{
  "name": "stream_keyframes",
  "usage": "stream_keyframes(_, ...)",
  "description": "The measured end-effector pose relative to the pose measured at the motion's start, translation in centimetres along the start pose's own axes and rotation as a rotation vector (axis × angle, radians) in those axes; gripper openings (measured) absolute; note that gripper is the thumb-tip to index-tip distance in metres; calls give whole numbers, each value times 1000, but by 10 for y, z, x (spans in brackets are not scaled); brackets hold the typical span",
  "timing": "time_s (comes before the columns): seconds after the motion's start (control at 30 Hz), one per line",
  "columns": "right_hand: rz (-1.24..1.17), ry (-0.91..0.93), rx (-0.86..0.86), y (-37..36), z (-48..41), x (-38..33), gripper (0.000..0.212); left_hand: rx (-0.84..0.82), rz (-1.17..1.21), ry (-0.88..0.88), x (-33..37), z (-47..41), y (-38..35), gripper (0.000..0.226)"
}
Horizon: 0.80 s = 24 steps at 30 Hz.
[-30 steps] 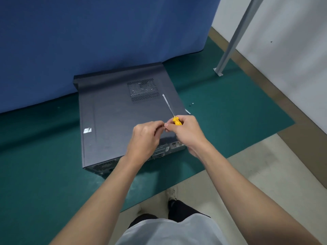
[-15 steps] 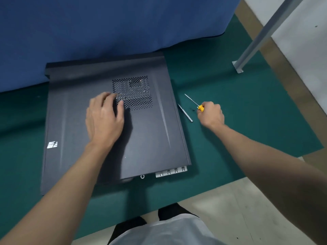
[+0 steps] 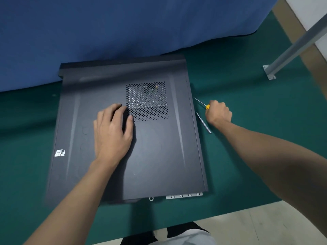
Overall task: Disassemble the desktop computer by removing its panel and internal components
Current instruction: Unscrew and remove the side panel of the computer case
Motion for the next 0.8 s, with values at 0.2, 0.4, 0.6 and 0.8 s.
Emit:
stream_keyframes(0.2,-142,-78,-20,20,9,4,22,-28,53,13,-1,0,0,32)
stream_keyframes(0.4,-519,-162,128,87,77,-5,30,-51,133,26,-16,13,13,29)
stream_keyframes(0.6,-681,-41,57,96,198,-59,43,-80,152,47,-46,45,35,29)
stream_keyframes(0.8,-956,-126,-6,64,291,-93,37,-143,123,6,-73,79,54,34)
Point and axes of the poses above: each hand's wrist, its own z-axis away from the middle knuckle, its own y-axis out of the back of the hand, x = y × z, the point moved 10 cm from there along -z, towards the middle knuckle, and after that the axes turned 1 degree about x, right-handed, at the moved point
